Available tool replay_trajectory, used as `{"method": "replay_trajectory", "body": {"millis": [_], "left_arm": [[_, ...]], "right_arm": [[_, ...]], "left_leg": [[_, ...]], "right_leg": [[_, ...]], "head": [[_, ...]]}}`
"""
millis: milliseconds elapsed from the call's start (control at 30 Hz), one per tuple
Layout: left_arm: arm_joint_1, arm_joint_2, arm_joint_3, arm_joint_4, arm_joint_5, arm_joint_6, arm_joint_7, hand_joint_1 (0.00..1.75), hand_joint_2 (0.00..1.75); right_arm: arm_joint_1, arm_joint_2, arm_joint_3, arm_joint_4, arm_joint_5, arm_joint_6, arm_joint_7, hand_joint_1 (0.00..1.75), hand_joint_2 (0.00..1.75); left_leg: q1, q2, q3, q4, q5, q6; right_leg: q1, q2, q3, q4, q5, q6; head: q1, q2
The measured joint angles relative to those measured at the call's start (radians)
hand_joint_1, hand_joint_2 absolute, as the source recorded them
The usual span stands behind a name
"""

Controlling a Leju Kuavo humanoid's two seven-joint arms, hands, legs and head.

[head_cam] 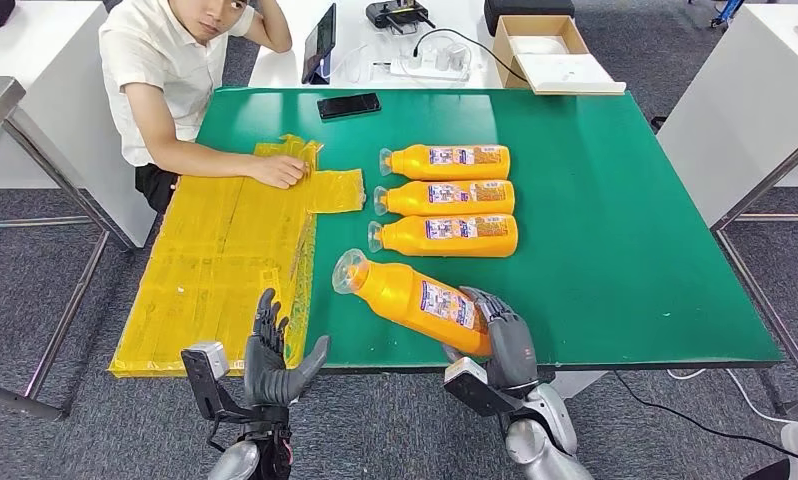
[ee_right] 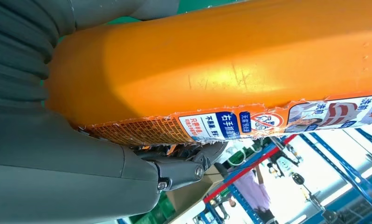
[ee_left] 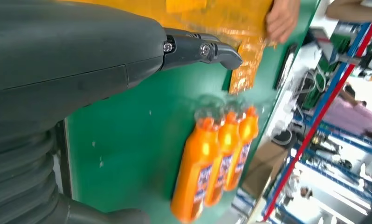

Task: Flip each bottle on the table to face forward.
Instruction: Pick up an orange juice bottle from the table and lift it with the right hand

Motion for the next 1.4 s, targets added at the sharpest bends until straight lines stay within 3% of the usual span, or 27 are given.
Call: {"method": "replay_trajectory", "body": {"millis": [167, 400, 800, 1033, 1067, 1100, 1200, 1233, 1400], "left_arm": [[-0.008, 0.017, -0.04, 0.0, -0.014, -0.125, -0.011, 0.0, 1.75], [-0.011, 0.025, -0.073, 0.0, -0.038, -0.21, -0.028, 0.0, 1.75], [-0.022, 0.027, -0.074, 0.03, -0.004, -0.279, -0.008, 0.0, 1.75], [-0.022, 0.023, -0.062, 0.049, 0.029, -0.294, -0.014, 0.0, 1.75], [-0.021, 0.022, -0.06, 0.049, 0.032, -0.294, -0.015, 0.05, 1.75], [-0.02, 0.022, -0.058, 0.049, 0.035, -0.295, -0.016, 0.48, 1.75], [-0.014, 0.02, -0.052, 0.046, 0.062, -0.316, -0.015, 1.74, 1.75], [-0.01, 0.018, -0.051, 0.042, 0.079, -0.331, -0.014, 1.75, 1.75], [-0.002, 0.011, -0.037, 0.021, 0.133, -0.379, -0.013, 1.75, 1.75]], "right_arm": [[-0.022, 0.025, 0.026, -0.01, -0.034, 0.065, -0.02, 1.75, 1.75], [-0.063, 0.055, 0.084, 0.021, -0.035, 0.109, -0.032, 1.75, 1.75], [-0.1, 0.12, 0.25, 0.092, 0.0, 0.158, -0.06, 1.75, 1.75], [-0.105, 0.124, 0.33, 0.094, -0.02, 0.176, -0.043, 1.75, 1.75], [-0.107, 0.124, 0.337, 0.096, -0.023, 0.177, -0.039, 1.71, 1.75], [-0.109, 0.124, 0.344, 0.098, -0.026, 0.177, -0.037, 1.61, 1.75], [-0.116, 0.124, 0.366, 0.105, -0.029, 0.185, -0.038, 0.49, 1.75], [-0.119, 0.123, 0.374, 0.108, -0.03, 0.191, -0.04, 0.2, 1.75], [-0.124, 0.116, 0.41, 0.118, -0.03, 0.213, -0.052, 0.03, 1.75]], "left_leg": [[0.0, 0.0, -0.002, 0.0, 0.0, 0.0], [0.0, 0.0, -0.003, 0.0, 0.0, 0.0], [0.0, 0.0, -0.004, 0.0, 0.0, 0.0], [0.0, 0.0, -0.004, 0.0, 0.0, 0.0], [0.0, 0.0, -0.004, 0.0, 0.0, 0.0], [0.0, 0.0, -0.004, 0.0, 0.0, 0.0], [0.0, 0.0, -0.004, 0.0, 0.0, 0.0], [0.0, 0.0, -0.004, 0.0, 0.0, 0.0], [0.0, 0.0, -0.004, 0.0, 0.0, 0.0]], "right_leg": [[-0.001, 0.0, -0.002, 0.0, 0.0, 0.0], [0.0, 0.0, -0.003, 0.0, 0.0, 0.0], [0.0, 0.0, -0.004, 0.0, 0.0, 0.0], [0.0, 0.0, -0.004, 0.0, 0.0, 0.0], [0.0, 0.0, -0.004, 0.0, 0.0, 0.0], [0.0, 0.0, -0.004, 0.0, 0.0, 0.0], [0.0, 0.0, -0.005, 0.0, 0.0, 0.0], [0.0, 0.0, -0.005, 0.0, 0.0, 0.0], [0.0, 0.0, -0.005, 0.0, 0.0, 0.0]], "head": [[0.0, 0.0], [0.0, 0.0], [0.0, 0.0], [0.0, 0.0], [0.0, 0.0], [0.0, 0.0], [0.0, 0.0], [0.0, 0.0], [0.0, 0.0]]}}
